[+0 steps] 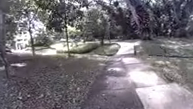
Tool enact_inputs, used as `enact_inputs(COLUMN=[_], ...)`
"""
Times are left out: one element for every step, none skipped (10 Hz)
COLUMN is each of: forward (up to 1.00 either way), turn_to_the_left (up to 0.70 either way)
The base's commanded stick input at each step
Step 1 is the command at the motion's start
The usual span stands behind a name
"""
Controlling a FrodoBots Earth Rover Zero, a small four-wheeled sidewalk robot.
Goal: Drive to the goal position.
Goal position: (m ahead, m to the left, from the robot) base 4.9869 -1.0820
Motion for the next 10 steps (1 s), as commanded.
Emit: enact_inputs(forward=[0.0,0.0,0.0,0.0,0.0,0.0,0.0,0.0,0.0,0.0], turn_to_the_left=[0.0,0.0,0.0,0.0,0.0,-0.17,-0.6,-0.96,-1.0,-1.0])
